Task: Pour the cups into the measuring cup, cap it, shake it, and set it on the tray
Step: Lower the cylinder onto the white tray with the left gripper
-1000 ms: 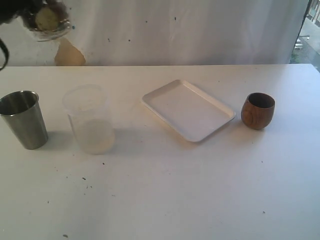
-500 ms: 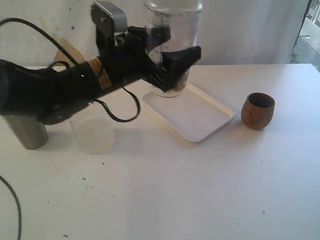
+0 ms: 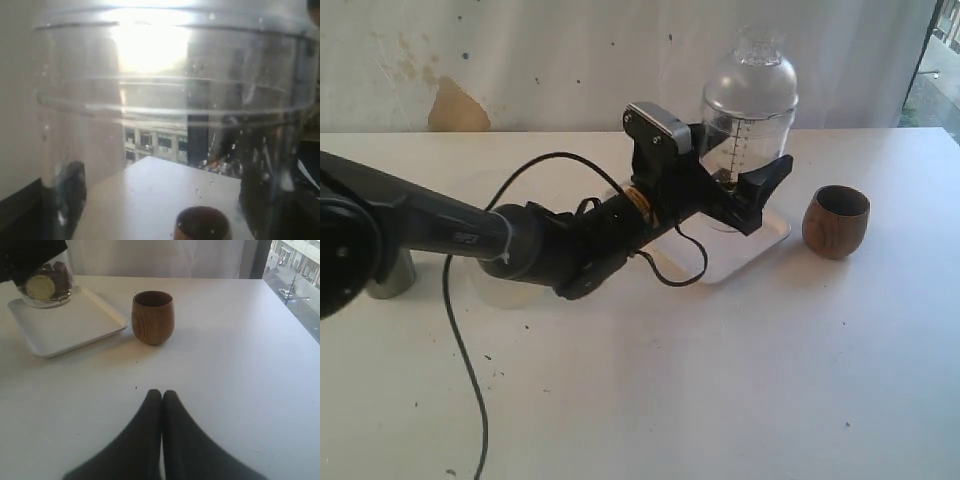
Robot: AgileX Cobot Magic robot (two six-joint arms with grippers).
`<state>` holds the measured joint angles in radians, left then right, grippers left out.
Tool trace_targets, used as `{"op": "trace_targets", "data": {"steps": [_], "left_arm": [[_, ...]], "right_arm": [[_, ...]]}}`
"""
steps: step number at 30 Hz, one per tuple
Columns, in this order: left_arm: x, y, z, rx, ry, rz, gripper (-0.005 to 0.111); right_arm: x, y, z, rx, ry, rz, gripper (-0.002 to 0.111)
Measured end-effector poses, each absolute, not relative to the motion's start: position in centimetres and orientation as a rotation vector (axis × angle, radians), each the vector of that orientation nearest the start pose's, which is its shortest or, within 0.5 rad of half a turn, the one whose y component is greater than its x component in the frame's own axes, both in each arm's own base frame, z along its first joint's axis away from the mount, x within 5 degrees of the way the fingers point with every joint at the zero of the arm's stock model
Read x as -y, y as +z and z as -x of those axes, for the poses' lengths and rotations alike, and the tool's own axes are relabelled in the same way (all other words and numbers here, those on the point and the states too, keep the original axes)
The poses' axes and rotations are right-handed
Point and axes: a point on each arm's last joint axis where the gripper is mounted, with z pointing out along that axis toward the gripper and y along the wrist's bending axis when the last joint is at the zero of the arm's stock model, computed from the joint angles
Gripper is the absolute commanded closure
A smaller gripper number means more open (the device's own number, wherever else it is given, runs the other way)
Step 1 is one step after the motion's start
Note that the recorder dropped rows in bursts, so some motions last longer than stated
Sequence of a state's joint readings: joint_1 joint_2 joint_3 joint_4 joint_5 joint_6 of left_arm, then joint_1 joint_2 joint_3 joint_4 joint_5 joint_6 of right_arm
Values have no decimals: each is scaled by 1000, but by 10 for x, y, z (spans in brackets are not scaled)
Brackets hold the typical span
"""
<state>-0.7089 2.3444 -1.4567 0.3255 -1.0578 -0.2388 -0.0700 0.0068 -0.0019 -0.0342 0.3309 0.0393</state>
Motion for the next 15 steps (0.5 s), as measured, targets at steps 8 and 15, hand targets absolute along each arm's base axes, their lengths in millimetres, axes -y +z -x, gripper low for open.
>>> {"op": "trace_targets", "data": {"steps": [8,15], "left_arm": [[349,109,-401,-1331,-777,-418,107],[355,87,-407,-1405,-737,-455,64]], "right_arm": [[5,184,-54,-1818,-55,-78,108],[5,184,-54,-1818,-55,-78,108]]}}
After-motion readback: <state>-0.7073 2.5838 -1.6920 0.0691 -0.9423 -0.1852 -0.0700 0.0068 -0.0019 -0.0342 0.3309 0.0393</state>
